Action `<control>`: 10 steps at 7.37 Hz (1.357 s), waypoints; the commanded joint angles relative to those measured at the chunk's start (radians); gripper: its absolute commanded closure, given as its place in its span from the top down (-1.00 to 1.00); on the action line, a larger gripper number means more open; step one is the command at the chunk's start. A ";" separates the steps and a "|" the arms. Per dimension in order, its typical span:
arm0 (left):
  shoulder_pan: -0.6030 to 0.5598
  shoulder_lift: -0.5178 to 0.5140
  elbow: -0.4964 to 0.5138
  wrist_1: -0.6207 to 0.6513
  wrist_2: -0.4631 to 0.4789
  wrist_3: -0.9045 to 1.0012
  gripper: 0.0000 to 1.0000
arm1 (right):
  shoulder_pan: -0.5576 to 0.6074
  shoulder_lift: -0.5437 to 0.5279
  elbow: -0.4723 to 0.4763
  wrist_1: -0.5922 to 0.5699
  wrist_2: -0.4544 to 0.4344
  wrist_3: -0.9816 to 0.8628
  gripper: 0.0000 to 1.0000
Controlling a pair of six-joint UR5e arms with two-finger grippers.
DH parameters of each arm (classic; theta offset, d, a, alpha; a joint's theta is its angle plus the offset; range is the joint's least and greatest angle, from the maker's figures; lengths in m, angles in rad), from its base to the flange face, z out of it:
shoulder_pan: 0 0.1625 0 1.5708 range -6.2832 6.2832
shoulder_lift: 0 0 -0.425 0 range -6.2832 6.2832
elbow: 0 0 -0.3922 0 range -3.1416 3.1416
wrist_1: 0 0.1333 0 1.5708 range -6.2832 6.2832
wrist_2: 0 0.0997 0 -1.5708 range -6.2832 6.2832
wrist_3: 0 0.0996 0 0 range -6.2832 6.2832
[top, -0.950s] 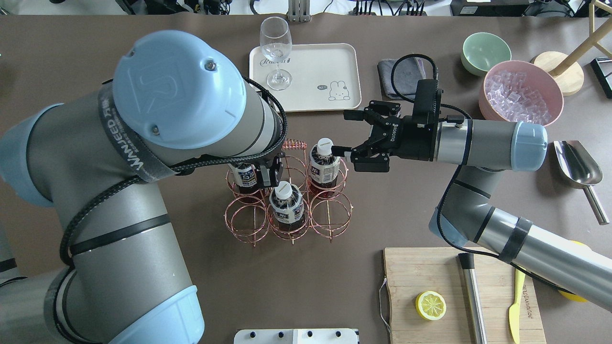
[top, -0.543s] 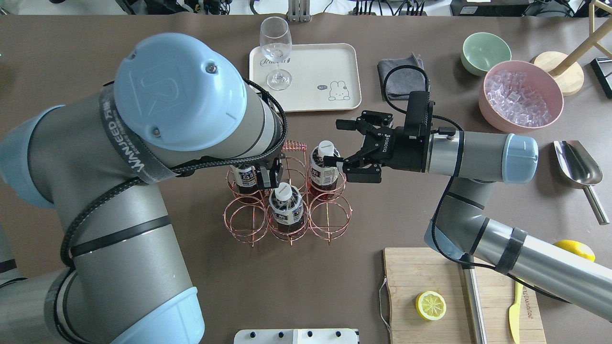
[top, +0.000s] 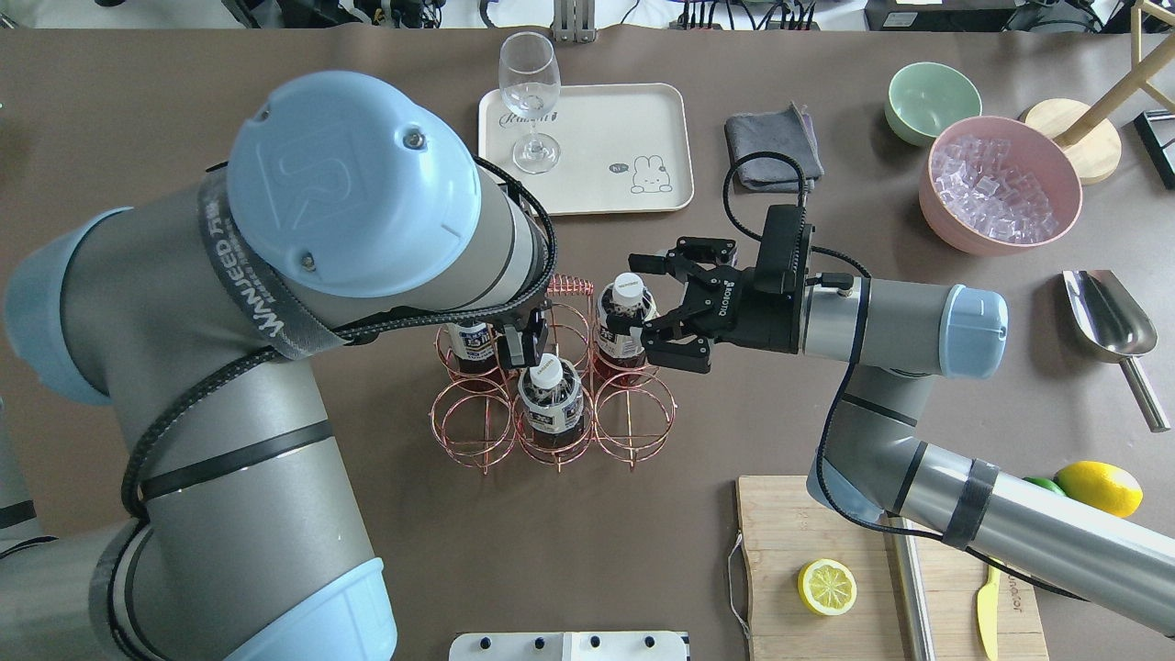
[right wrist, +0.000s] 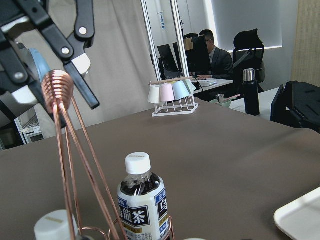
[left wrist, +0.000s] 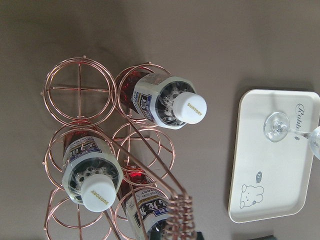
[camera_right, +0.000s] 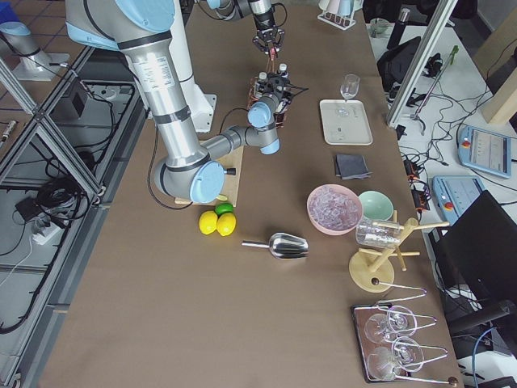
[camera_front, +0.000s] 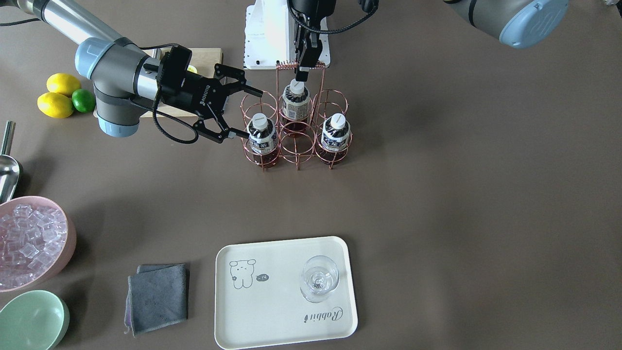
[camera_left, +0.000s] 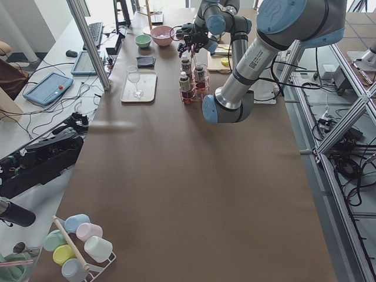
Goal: Take tea from basket to plate
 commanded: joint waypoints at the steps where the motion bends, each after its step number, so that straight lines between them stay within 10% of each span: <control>1: 0.001 -0.005 -0.001 0.006 0.001 -0.002 -1.00 | -0.015 -0.003 -0.002 0.000 -0.007 -0.014 -0.10; 3: 0.001 -0.012 -0.001 0.014 0.001 -0.002 -1.00 | -0.014 -0.004 0.007 -0.011 0.001 -0.011 -1.00; 10: -0.003 -0.012 -0.003 0.017 -0.001 -0.001 -1.00 | 0.219 0.025 0.261 -0.274 0.161 0.109 -1.00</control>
